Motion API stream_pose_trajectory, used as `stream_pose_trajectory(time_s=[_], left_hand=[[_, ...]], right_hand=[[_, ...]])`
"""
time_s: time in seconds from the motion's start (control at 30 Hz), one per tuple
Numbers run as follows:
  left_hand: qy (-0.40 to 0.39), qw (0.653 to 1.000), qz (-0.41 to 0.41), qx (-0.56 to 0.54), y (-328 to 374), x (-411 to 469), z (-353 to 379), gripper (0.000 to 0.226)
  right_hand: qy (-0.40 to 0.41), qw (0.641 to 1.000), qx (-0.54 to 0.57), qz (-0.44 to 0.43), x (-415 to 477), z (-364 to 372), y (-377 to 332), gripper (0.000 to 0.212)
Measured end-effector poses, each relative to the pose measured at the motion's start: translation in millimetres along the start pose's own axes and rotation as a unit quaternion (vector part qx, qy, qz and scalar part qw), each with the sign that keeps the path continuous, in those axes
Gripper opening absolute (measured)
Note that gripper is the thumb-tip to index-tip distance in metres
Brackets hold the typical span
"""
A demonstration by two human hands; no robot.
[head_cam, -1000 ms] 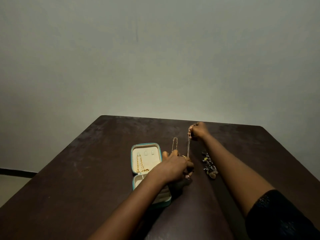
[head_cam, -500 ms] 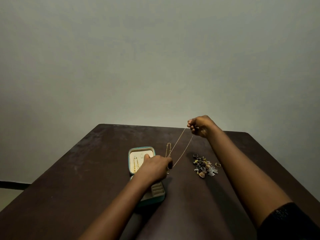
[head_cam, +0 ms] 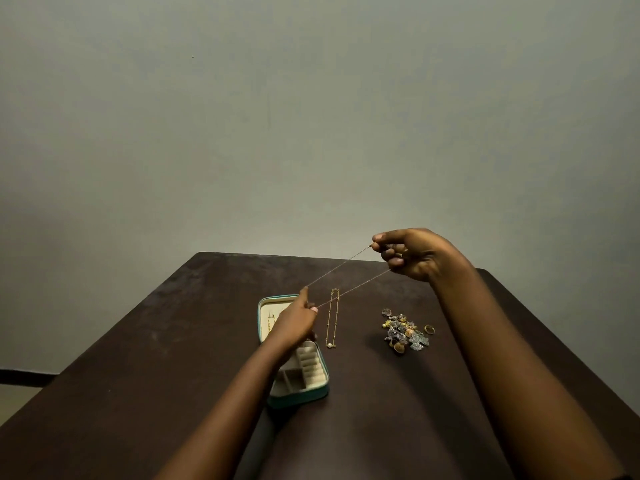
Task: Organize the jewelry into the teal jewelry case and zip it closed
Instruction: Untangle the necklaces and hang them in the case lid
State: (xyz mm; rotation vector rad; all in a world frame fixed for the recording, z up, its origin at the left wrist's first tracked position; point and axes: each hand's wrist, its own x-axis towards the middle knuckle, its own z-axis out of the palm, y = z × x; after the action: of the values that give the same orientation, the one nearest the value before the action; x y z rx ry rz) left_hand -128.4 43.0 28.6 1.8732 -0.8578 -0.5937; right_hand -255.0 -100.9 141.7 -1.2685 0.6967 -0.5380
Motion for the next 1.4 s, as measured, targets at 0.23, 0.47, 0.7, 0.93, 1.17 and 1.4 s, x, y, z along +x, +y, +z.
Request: stream_pose_trajectory(time_s=[0.23, 0.47, 0.7, 0.93, 1.17, 1.4], left_hand=[[-0.010, 0.777, -0.073, -0.625, 20.9, -12.4, -12.8, 0.018], [-0.034, 0.662, 0.006, -0.749, 19.4, -16.1, -23.9, 0.033], [-0.084, 0.807, 0.035, -0.584, 31.1, -29.4, -26.6, 0.028], [-0.097, 0.915, 0.088, -0.381, 47.1, -38.7, -26.0, 0.026], [-0.130, 0.952, 0.092, -0.263, 47.7, -39.2, -25.9, 0.033], [-0.183, 0.953, 0.051, -0.237, 45.4, -38.8, -27.5, 0.037]], right_hand=[[-0.027, 0.996, 0.084, 0.001, -25.3, 3.9, 4.4, 0.012], [-0.026, 0.978, 0.204, 0.031, -30.6, 6.0, 11.9, 0.017], [0.001, 0.978, 0.208, 0.024, -35.7, 11.7, 19.5, 0.011], [-0.026, 0.978, 0.207, 0.017, -45.0, 26.9, 20.4, 0.019], [-0.041, 0.997, 0.040, -0.058, -52.7, 36.9, 25.5, 0.034], [-0.013, 0.980, -0.166, -0.110, -51.3, 37.9, 29.2, 0.034]])
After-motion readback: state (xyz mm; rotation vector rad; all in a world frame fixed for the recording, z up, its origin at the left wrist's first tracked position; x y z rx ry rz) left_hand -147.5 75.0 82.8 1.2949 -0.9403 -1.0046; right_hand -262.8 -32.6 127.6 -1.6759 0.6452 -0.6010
